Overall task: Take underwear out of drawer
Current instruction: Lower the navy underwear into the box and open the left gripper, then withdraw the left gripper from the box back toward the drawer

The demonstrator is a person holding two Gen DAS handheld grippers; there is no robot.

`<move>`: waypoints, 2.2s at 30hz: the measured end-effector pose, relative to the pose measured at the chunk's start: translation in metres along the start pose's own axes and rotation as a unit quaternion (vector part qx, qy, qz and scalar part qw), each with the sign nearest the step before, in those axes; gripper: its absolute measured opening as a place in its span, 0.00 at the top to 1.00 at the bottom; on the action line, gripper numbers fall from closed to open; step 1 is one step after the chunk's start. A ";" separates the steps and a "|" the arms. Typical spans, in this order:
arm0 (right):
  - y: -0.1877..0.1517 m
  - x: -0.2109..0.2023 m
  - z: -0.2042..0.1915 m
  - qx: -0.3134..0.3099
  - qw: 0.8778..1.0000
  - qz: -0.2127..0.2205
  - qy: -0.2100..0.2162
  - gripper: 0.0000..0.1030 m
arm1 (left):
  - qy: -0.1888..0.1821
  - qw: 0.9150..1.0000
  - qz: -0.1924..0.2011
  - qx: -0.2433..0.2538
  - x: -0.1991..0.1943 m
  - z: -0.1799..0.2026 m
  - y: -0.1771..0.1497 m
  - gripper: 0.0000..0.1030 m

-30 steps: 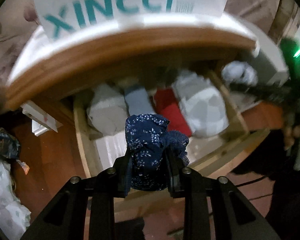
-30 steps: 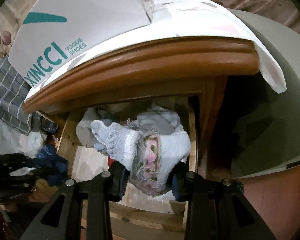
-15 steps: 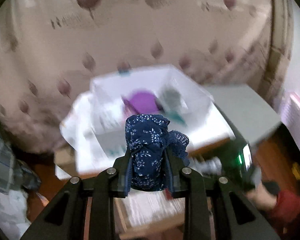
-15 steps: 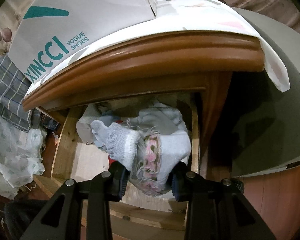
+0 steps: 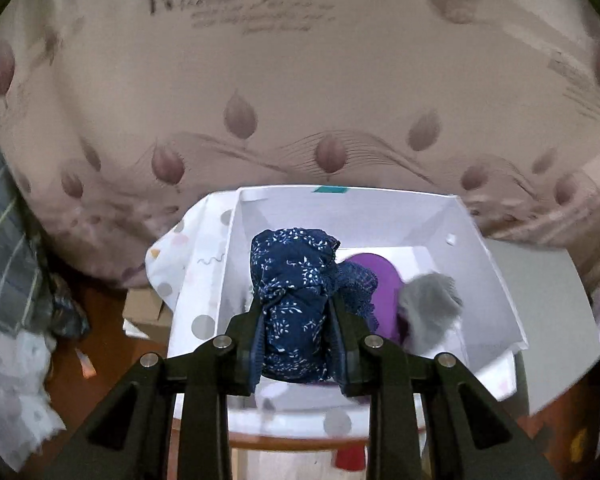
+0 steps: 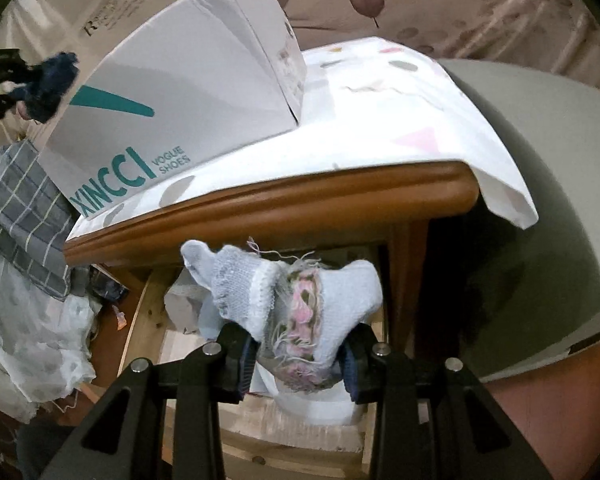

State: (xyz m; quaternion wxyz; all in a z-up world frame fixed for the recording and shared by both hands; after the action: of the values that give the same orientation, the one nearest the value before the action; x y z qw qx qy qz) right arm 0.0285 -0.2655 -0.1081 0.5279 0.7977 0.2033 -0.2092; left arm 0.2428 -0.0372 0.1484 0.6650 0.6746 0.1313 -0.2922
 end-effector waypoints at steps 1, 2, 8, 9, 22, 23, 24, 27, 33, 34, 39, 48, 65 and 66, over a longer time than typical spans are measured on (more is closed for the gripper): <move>0.001 0.000 0.001 0.000 1.000 0.002 -0.002 0.66 | 0.004 1.000 -0.008 0.002 0.008 -0.001 -0.002 0.76; 0.002 -0.002 0.002 -0.003 1.000 0.005 -0.005 0.66 | 0.009 1.000 -0.012 0.005 0.017 -0.002 -0.004 0.76; 0.011 -0.005 0.008 -0.016 0.999 0.017 -0.033 0.67 | 0.017 0.998 -0.046 0.029 0.046 -0.002 -0.026 0.76; 0.010 -0.005 0.009 -0.019 0.999 0.015 -0.035 0.67 | 0.021 0.998 -0.050 0.031 0.049 -0.004 -0.029 0.76; 0.009 0.000 0.005 -0.022 0.999 0.005 -0.033 0.67 | 0.050 0.994 -0.072 0.061 0.062 -0.015 -0.056 0.63; 0.009 0.000 0.005 -0.022 0.999 0.004 -0.033 0.66 | 0.055 0.994 -0.065 0.062 0.060 -0.016 -0.055 0.61; 0.009 0.000 0.005 -0.022 0.999 0.004 -0.033 0.67 | 0.052 0.995 -0.060 0.063 0.058 -0.014 -0.053 0.56; 0.008 0.001 0.004 -0.025 0.999 0.002 -0.034 0.67 | 0.042 0.995 -0.044 0.074 0.049 -0.006 -0.050 0.39; 0.007 0.002 0.005 -0.028 0.999 0.000 -0.034 0.67 | 0.034 0.995 0.004 0.097 0.023 0.007 -0.034 0.28; 0.007 0.002 0.005 -0.029 0.999 -0.001 -0.034 0.67 | 0.028 0.995 0.007 0.094 0.019 0.007 -0.033 0.28; 0.006 0.003 0.003 -0.034 0.999 -0.001 -0.035 0.67 | 0.035 0.994 0.045 0.090 -0.011 0.004 -0.025 0.27; 0.004 0.005 0.004 -0.041 0.998 -0.005 -0.044 0.67 | 0.074 0.984 0.105 0.127 -0.071 -0.006 -0.063 0.24; -0.005 0.013 -0.004 -0.096 0.993 -0.004 -0.067 0.67 | 0.122 0.989 0.076 0.022 -0.044 -0.054 -0.208 0.19; -0.006 0.014 -0.005 -0.099 0.993 -0.004 -0.068 0.67 | 0.124 0.989 0.076 0.016 -0.042 -0.055 -0.212 0.19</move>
State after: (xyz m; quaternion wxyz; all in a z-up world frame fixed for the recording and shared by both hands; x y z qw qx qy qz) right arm 0.0373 -0.2577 -0.1183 0.6158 0.7247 0.1901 -0.2439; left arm 0.1016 0.0427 -0.0047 0.6533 0.7239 0.1564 -0.1573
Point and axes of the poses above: each gripper's, at about its wrist camera, not at the fingertips, and x roughly the way its jaws point, z to its right, y to its top, the point moved 9 cm from there along x, roughly the way its jaws point, and after that the axes turned 14 degrees about z, right-handed, at the moved point
